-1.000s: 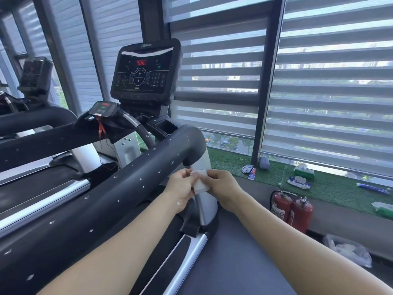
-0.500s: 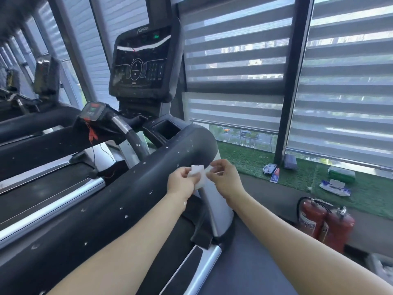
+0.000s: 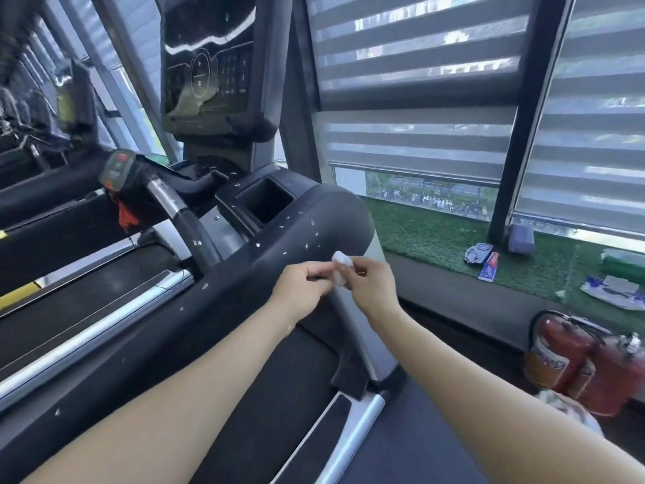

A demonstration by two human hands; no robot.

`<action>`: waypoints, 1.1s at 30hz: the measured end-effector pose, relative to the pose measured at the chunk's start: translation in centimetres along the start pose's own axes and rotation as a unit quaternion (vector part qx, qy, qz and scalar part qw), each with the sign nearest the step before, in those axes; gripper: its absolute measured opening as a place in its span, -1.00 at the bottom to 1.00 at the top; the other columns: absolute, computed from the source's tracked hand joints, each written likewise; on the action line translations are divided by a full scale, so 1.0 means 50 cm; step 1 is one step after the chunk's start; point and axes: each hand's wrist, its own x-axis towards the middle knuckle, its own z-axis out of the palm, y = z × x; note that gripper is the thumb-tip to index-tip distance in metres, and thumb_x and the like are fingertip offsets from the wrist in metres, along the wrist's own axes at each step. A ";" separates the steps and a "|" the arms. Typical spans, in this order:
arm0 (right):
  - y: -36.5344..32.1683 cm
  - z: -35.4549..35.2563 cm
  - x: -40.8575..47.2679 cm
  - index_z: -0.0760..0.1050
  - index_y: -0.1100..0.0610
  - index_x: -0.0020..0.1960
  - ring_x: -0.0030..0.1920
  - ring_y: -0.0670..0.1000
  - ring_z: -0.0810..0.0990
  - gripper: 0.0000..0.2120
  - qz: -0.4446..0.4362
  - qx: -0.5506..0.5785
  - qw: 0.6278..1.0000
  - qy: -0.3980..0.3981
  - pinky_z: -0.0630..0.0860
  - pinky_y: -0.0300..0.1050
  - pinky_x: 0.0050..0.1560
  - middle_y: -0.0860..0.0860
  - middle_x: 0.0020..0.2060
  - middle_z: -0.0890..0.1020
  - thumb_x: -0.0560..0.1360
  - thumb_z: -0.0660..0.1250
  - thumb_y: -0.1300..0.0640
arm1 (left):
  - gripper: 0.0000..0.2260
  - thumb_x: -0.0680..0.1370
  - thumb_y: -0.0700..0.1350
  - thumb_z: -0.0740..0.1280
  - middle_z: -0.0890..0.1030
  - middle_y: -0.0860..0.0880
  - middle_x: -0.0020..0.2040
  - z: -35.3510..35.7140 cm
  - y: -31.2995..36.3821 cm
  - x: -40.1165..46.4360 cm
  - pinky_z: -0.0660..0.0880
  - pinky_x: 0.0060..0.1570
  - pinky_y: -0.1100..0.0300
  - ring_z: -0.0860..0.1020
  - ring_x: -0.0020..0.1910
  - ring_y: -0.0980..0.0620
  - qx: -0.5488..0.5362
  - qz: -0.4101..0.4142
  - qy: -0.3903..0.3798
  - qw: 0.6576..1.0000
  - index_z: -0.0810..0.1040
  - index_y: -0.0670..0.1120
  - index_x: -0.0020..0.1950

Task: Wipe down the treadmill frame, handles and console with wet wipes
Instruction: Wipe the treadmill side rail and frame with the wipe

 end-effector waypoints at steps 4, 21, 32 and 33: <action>0.018 0.015 0.034 0.45 0.21 -0.27 -0.45 -0.06 0.30 -0.75 0.013 -0.047 0.998 0.031 0.27 -0.24 -0.44 -0.02 -0.47 0.39 0.55 0.29 0.12 | -0.71 0.54 -0.24 0.28 0.56 0.08 0.16 -0.043 -0.005 0.069 0.42 0.18 0.23 0.53 0.14 0.11 0.272 0.073 0.025 0.959 0.58 -0.01 0.21; 0.007 0.207 0.155 0.58 0.16 0.11 -0.04 0.15 0.52 -0.76 -0.060 -0.206 0.969 0.121 0.36 -0.08 -0.11 0.09 0.00 0.51 0.59 0.17 0.14 | -0.69 0.58 -0.23 0.19 0.42 0.07 0.24 -0.177 -0.037 0.185 0.50 0.02 -0.05 0.38 0.20 0.02 0.517 0.201 -0.018 0.832 0.49 -0.05 0.29; 0.008 0.168 0.283 0.62 0.17 0.10 -0.14 0.18 0.47 -0.71 -0.071 -0.214 0.967 0.120 0.29 -0.08 -0.17 0.11 -0.08 0.47 0.62 0.15 0.10 | -0.65 0.58 -0.17 0.23 0.42 0.14 0.30 -0.190 -0.037 0.198 0.43 0.14 0.18 0.41 0.26 0.08 0.501 0.210 -0.017 0.839 0.45 0.02 0.36; 0.008 0.166 0.290 0.62 0.19 0.07 -0.18 0.15 0.43 -0.70 -0.065 -0.214 0.967 0.119 0.26 -0.09 -0.19 0.10 -0.12 0.44 0.62 0.14 0.10 | -0.64 0.58 -0.17 0.23 0.42 0.15 0.31 -0.189 -0.037 0.197 0.40 0.15 0.20 0.40 0.27 0.09 0.502 0.212 -0.013 0.838 0.44 0.02 0.37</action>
